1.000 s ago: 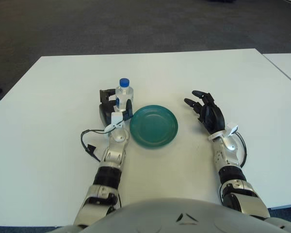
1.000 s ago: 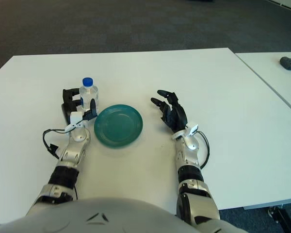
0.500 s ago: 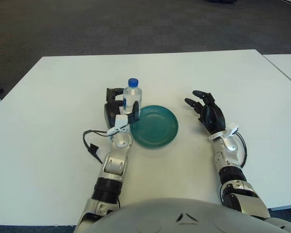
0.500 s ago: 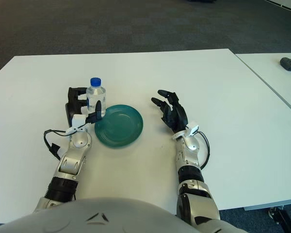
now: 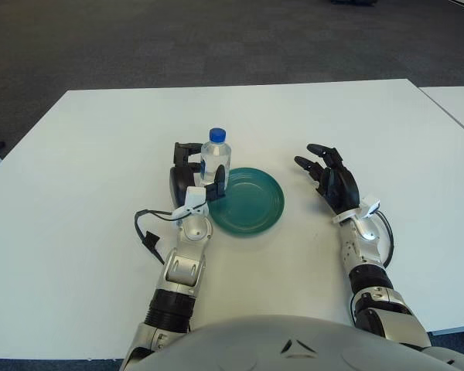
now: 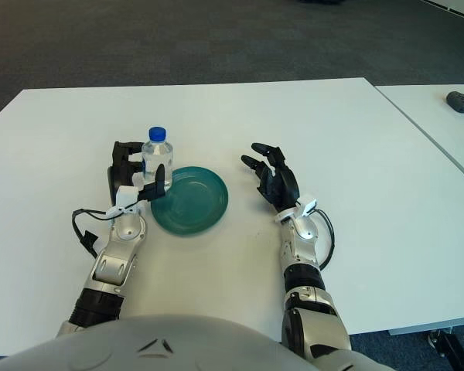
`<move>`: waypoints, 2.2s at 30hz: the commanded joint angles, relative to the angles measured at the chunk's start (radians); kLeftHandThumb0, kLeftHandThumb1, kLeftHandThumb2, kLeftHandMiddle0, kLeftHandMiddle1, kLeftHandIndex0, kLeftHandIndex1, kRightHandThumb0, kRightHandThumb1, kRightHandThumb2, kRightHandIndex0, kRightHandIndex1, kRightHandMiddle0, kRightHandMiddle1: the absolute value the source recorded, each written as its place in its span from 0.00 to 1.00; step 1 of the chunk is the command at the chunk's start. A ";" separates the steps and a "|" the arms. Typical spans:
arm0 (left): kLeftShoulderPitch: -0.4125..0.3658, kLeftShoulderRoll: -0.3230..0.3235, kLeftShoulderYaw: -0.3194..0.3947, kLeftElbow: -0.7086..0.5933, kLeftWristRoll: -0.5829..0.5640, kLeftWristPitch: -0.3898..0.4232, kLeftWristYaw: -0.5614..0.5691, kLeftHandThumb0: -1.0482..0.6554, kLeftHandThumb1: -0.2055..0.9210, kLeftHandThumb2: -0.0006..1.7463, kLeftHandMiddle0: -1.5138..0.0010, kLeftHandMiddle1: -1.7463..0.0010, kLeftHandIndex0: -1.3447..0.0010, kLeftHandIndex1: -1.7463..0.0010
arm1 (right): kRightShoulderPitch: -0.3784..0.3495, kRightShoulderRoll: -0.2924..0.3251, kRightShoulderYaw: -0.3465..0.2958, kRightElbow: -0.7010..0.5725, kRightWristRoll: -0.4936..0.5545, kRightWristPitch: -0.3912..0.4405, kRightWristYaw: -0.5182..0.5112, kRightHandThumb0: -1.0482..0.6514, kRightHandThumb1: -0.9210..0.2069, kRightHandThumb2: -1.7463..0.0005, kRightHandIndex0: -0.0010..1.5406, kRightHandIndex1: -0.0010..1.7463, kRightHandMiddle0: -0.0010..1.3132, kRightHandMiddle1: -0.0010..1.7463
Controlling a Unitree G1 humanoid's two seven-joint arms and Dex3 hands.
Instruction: Put the bottle into the plate.
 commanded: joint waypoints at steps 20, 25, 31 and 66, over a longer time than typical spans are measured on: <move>0.061 -0.051 -0.142 -0.108 0.040 0.013 -0.070 0.33 0.42 0.78 0.22 0.00 0.52 0.00 | 0.126 0.051 0.010 0.086 0.015 -0.030 -0.017 0.21 0.00 0.52 0.21 0.23 0.00 0.54; 0.062 -0.055 -0.158 -0.106 0.031 0.029 -0.100 0.33 0.40 0.80 0.21 0.00 0.51 0.00 | 0.129 0.053 0.016 0.085 0.014 -0.033 -0.022 0.21 0.00 0.52 0.21 0.23 0.00 0.54; 0.063 -0.045 -0.176 -0.113 0.023 0.069 -0.153 0.32 0.39 0.81 0.20 0.00 0.50 0.00 | 0.132 0.056 0.021 0.084 0.013 -0.037 -0.026 0.21 0.00 0.52 0.21 0.23 0.00 0.54; 0.063 0.005 -0.201 -0.187 0.136 0.337 -0.366 0.00 1.00 0.25 0.99 1.00 1.00 0.99 | 0.138 0.056 0.026 0.076 0.014 -0.038 -0.029 0.21 0.00 0.52 0.21 0.23 0.00 0.54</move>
